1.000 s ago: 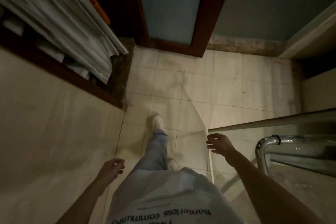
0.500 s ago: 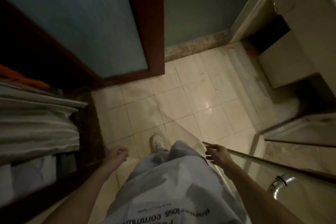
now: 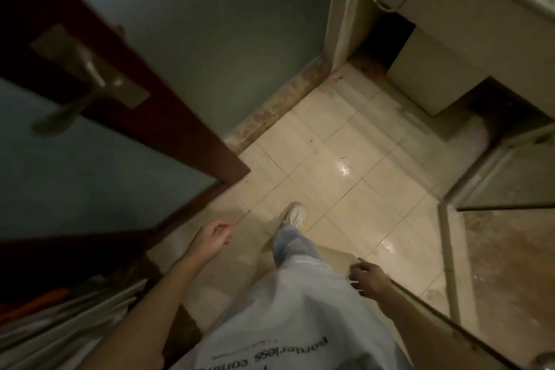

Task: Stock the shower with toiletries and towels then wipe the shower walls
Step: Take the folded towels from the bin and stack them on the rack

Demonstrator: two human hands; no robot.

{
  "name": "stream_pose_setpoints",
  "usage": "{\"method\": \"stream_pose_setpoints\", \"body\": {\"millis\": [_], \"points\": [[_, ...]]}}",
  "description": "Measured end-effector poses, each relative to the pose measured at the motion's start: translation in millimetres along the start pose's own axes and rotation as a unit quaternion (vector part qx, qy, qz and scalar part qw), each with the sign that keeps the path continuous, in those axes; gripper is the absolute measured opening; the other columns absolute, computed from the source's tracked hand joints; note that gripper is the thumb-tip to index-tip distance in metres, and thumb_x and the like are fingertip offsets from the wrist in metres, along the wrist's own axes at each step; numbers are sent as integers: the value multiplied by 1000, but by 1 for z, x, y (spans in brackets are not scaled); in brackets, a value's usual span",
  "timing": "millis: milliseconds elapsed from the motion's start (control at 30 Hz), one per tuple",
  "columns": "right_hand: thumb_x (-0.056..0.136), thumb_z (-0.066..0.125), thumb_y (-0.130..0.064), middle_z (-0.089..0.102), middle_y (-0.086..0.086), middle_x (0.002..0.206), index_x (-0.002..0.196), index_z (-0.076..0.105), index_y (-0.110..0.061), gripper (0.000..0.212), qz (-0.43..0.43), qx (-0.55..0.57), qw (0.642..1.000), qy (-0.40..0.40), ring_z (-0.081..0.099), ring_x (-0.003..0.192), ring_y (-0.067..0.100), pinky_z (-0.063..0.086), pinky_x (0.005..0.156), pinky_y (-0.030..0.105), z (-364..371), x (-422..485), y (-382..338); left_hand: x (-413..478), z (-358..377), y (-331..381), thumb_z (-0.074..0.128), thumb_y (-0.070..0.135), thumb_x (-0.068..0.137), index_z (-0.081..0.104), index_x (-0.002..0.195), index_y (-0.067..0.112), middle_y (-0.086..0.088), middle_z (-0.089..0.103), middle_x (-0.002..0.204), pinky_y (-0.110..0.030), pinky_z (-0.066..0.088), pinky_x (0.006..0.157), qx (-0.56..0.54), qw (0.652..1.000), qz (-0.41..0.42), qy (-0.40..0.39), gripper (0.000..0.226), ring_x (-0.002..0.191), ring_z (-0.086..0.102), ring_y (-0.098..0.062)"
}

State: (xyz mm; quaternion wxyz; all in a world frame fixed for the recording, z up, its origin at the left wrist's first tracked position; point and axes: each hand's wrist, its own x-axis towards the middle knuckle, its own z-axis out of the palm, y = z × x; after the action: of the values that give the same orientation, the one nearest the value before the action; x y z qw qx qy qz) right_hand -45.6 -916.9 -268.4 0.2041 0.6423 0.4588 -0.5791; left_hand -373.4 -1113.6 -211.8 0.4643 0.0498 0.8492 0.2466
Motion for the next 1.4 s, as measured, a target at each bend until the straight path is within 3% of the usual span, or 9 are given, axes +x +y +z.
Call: {"method": "stream_pose_setpoints", "body": {"millis": [100,200,400,633,767,1000,1100,1267,1400], "points": [[99,54,-13,64,7,82,112,63,-1,20,-18,39,999,5,59,67,19,44,60,26,-20,17,-62,34,-8,20,66,20,93,69,88,23,-4,73,84,-34,52,70,64,998,-3,-10,7,77,67,-20],[100,52,-7,64,8,82,116,62,4,23,-91,86,992,16,58,63,19,43,52,22,-51,38,-135,65,-16,52,64,18,96,72,98,17,-5,74,86,-39,56,79,79,996,-21,-25,8,80,68,-23],[96,59,-11,72,12,101,110,68,-9,17,-143,203,966,66,67,82,23,52,74,34,-131,49,-236,107,-14,163,55,16,101,66,106,10,-11,70,95,-28,43,62,20,998,-51,-17,13,80,65,-19],[98,57,-12,70,15,100,114,66,-6,19,-63,192,972,117,67,79,24,52,68,32,-191,92,-225,186,31,304,58,22,99,69,104,14,-9,74,94,-35,55,82,106,992,-3,-70,15,89,71,-25],[96,58,-12,69,11,99,114,67,-4,21,20,184,974,131,67,73,24,49,68,31,-217,121,-199,233,64,402,52,11,101,65,101,10,-12,68,93,-19,52,65,174,976,40,-127,13,80,63,-21],[97,57,-16,69,9,96,113,67,-7,21,62,249,950,175,66,71,22,49,66,33,-286,126,-224,279,112,596,56,16,100,67,111,9,-18,71,107,-33,53,83,199,962,114,-151,17,92,68,-27],[97,57,-12,70,11,95,114,66,-5,20,41,304,930,201,66,73,23,50,68,34,-323,133,-257,278,136,663,54,17,101,65,115,13,-12,70,110,-42,52,99,207,948,158,-182,18,100,69,-24],[100,54,-7,71,16,104,112,66,-7,16,-33,387,874,291,69,87,25,58,84,43,-399,133,-326,262,174,739,58,28,100,67,113,28,0,70,113,-42,52,101,234,916,224,-235,16,107,67,-18],[97,58,-11,73,0,92,104,70,-19,15,-121,395,801,433,71,85,16,59,86,45,-477,118,-370,230,227,815,61,42,93,70,106,43,7,73,110,-44,53,100,224,871,339,-277,17,107,68,-12]]}}
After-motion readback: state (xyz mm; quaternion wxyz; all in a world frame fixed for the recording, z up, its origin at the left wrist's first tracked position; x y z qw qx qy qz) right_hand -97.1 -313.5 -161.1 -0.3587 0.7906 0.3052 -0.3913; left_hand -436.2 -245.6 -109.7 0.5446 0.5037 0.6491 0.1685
